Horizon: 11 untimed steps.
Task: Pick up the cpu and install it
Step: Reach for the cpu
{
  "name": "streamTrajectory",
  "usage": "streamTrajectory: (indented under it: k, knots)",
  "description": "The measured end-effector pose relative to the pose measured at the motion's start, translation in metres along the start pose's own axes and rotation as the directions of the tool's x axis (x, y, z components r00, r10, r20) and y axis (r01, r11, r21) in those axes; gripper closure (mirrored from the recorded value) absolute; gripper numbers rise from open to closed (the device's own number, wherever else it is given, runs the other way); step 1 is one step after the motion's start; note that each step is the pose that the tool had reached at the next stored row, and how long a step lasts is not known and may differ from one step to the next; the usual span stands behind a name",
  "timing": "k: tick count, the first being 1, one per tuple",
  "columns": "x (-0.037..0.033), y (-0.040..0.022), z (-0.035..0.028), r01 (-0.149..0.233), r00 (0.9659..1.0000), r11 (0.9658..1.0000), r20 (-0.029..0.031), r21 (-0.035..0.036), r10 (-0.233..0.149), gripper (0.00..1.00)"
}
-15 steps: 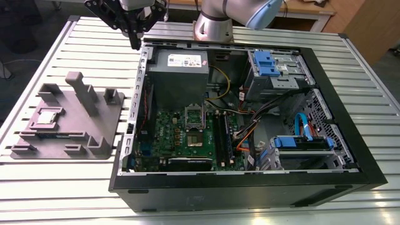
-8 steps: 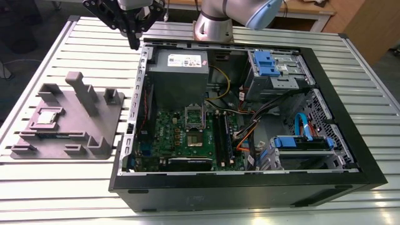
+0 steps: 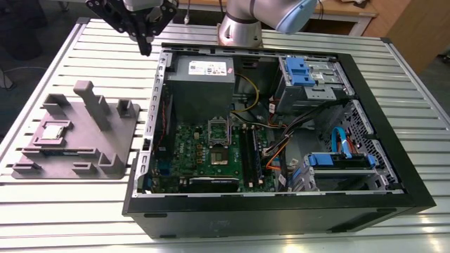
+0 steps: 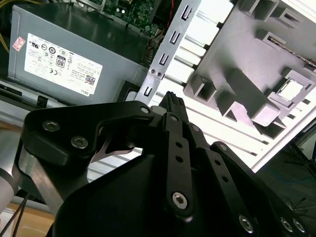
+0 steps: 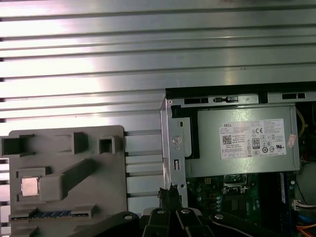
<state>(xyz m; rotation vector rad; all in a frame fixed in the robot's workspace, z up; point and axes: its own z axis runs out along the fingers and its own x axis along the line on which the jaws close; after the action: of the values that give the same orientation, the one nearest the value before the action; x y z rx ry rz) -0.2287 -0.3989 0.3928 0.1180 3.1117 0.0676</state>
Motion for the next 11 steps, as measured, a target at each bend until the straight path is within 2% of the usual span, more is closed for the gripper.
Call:
streamTrajectory:
  k: [11]
  knots:
    - [0.0177,-0.0014,-0.0001,0.000,1.0000,1.0000,0.0001,0.0000,0.000,0.90]
